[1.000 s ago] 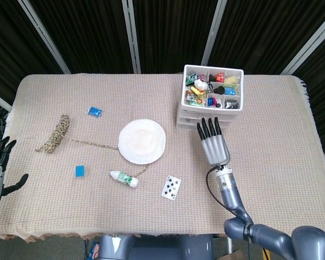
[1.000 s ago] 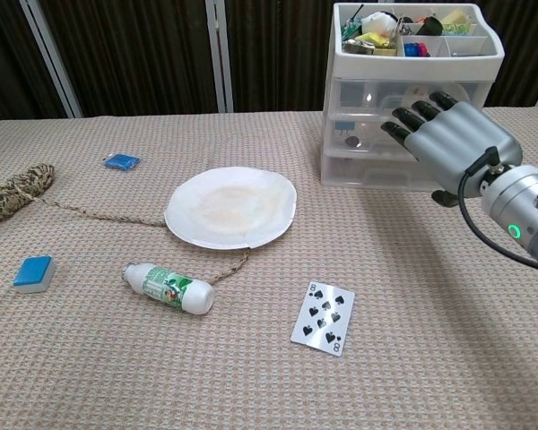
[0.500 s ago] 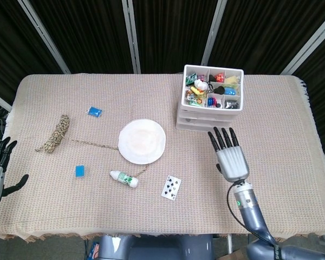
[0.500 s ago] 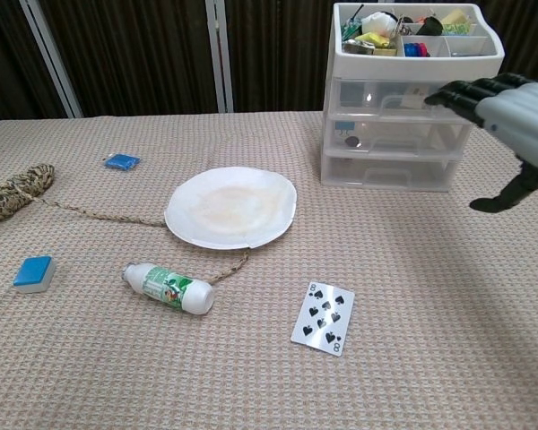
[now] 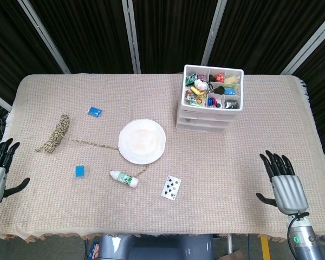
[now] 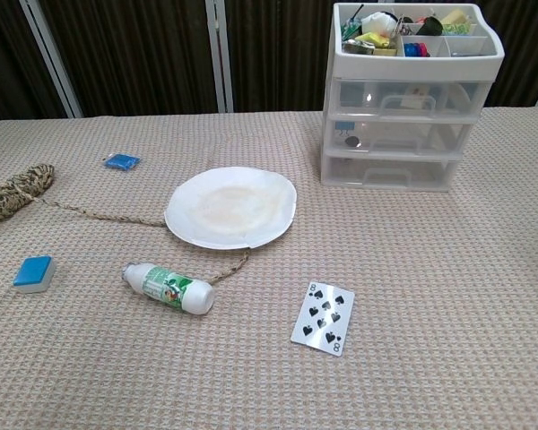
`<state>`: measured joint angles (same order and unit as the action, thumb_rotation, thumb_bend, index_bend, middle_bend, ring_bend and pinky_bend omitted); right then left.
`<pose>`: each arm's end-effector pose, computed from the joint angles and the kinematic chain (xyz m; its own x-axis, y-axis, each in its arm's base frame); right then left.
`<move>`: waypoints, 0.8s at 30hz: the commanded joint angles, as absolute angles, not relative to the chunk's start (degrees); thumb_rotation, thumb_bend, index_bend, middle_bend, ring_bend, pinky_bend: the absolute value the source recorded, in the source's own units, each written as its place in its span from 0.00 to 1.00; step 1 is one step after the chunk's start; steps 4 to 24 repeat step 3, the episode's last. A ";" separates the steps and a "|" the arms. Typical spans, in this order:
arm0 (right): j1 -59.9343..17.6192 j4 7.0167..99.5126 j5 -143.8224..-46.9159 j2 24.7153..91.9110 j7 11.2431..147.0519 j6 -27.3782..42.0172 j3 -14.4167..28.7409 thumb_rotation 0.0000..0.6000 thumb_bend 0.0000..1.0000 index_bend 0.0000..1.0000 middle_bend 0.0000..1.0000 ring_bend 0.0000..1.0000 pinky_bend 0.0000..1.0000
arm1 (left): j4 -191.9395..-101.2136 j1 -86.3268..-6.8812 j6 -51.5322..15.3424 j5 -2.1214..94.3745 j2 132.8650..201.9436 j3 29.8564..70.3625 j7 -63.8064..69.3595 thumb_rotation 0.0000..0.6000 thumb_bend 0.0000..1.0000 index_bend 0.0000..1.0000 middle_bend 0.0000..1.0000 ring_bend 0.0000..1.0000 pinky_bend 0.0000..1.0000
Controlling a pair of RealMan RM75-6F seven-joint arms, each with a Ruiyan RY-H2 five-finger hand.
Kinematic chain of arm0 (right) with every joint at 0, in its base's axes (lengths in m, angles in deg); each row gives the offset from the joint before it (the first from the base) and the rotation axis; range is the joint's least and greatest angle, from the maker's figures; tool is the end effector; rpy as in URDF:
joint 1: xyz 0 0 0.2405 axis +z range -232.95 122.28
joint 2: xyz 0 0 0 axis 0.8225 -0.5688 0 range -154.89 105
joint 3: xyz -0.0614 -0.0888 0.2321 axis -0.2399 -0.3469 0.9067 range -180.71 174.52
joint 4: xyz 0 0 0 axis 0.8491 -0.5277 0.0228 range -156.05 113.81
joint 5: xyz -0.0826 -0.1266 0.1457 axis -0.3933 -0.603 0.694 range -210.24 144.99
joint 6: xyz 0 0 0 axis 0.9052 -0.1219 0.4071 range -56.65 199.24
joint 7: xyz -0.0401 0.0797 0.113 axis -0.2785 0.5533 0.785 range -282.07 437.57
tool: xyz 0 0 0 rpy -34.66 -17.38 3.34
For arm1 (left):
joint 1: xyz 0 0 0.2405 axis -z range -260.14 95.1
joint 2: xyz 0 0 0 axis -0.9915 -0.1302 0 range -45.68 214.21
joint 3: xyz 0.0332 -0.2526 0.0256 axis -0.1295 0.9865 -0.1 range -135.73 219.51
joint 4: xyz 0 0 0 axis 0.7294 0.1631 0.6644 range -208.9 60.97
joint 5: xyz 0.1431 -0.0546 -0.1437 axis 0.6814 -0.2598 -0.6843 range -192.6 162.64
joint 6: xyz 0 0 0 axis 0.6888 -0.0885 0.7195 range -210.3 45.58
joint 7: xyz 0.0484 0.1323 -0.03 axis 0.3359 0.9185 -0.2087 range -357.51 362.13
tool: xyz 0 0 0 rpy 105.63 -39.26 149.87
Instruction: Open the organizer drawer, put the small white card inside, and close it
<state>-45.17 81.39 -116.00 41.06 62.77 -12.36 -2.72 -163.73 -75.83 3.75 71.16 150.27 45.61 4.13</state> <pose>-0.2646 -0.1933 0.1274 0.4471 -0.0511 0.8930 -0.8934 -0.0754 0.4430 -0.3084 0.1946 0.1571 0.4326 -0.0456 0.9004 0.9000 -0.0378 -0.4343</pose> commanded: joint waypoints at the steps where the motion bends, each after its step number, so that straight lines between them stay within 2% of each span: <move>1: -46.05 79.93 -115.27 41.24 65.10 -12.25 -2.77 1.00 0.02 0.00 0.00 0.00 0.00 | -163.83 -75.82 3.63 71.21 150.15 45.48 4.50 1.00 0.23 0.02 0.00 0.00 0.00; 24: -46.04 79.83 -115.09 41.49 65.31 -12.28 -2.38 1.00 0.02 0.00 0.00 0.00 0.00 | -163.85 -75.83 3.62 71.18 150.14 45.46 4.54 1.00 0.23 0.02 0.00 0.00 0.00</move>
